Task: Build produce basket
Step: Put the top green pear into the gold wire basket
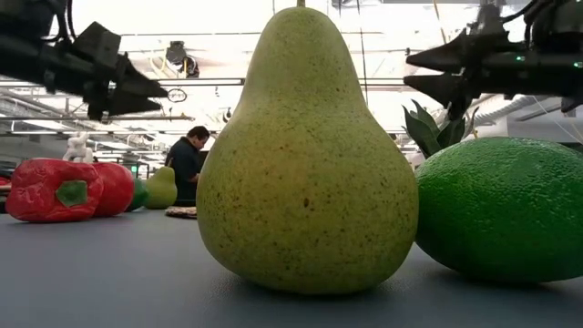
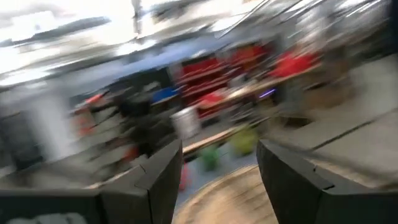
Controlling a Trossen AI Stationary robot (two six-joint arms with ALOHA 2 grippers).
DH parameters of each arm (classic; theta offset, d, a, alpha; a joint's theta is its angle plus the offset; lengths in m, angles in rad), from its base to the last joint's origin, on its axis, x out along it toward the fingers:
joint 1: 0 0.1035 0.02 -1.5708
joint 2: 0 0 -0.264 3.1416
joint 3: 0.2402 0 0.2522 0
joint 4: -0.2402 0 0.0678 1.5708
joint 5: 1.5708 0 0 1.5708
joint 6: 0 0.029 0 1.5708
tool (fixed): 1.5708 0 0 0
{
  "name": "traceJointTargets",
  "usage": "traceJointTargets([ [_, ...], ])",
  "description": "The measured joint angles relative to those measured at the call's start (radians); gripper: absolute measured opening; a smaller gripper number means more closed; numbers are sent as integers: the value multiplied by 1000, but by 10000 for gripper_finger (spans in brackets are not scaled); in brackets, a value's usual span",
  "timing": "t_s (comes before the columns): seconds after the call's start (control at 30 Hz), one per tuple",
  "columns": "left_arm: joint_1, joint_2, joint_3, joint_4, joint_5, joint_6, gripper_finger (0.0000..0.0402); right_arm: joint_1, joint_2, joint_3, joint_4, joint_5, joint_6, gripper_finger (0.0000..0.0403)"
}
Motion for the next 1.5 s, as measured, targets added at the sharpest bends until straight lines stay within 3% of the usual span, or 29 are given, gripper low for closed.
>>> traceJointTargets([
  [0.1, 42, -2, 56, -68, -11, 32, 257, 56, 27, 0, 1, -54, 27, 203],
  [0.3, 177, -1, 218, -493, -105, -66, 262, 102, 37, 0, -2, 77, 26, 203],
  [0.4, 254, 4, 248, -589, -108, -106, 262, 99, 37, 0, -10, 81, -32, 203],
  [0.53, 343, 26, 250, -548, -108, -51, 263, 79, 37, 0, -17, 83, -138, 206],
  [0.7, 426, 111, 246, -452, -55, 156, 262, 37, 37, 0, 37, 95, -249, 218],
  [0.87, 474, 200, 245, -354, -43, 181, 256, 33, 36, 0, 107, 95, -228, 221],
  [1.0, 493, 263, 245, -296, -32, 201, 228, 59, 37, 1, 66, -2, -104, 218],
  [1.13, 524, 294, 245, -262, 95, 220, 192, 136, 39, 1, -3, -122, -35, 211],
  [1.2, 552, 301, 245, -239, 182, 229, 178, 211, 48, 1, -22, -134, -34, 210],
  [1.3, 602, 305, 245, -223, 272, 262, 167, 310, 66, 1, -41, 11, -62, 210],
  [1.4, 659, 305, 245, -213, 281, 265, 172, 351, 78, 1, -38, 203, -87, 210],
  [1.5, 730, 305, 245, -170, 281, 266, 192, 352, 80, 1, -37, 274, -97, 210],
])
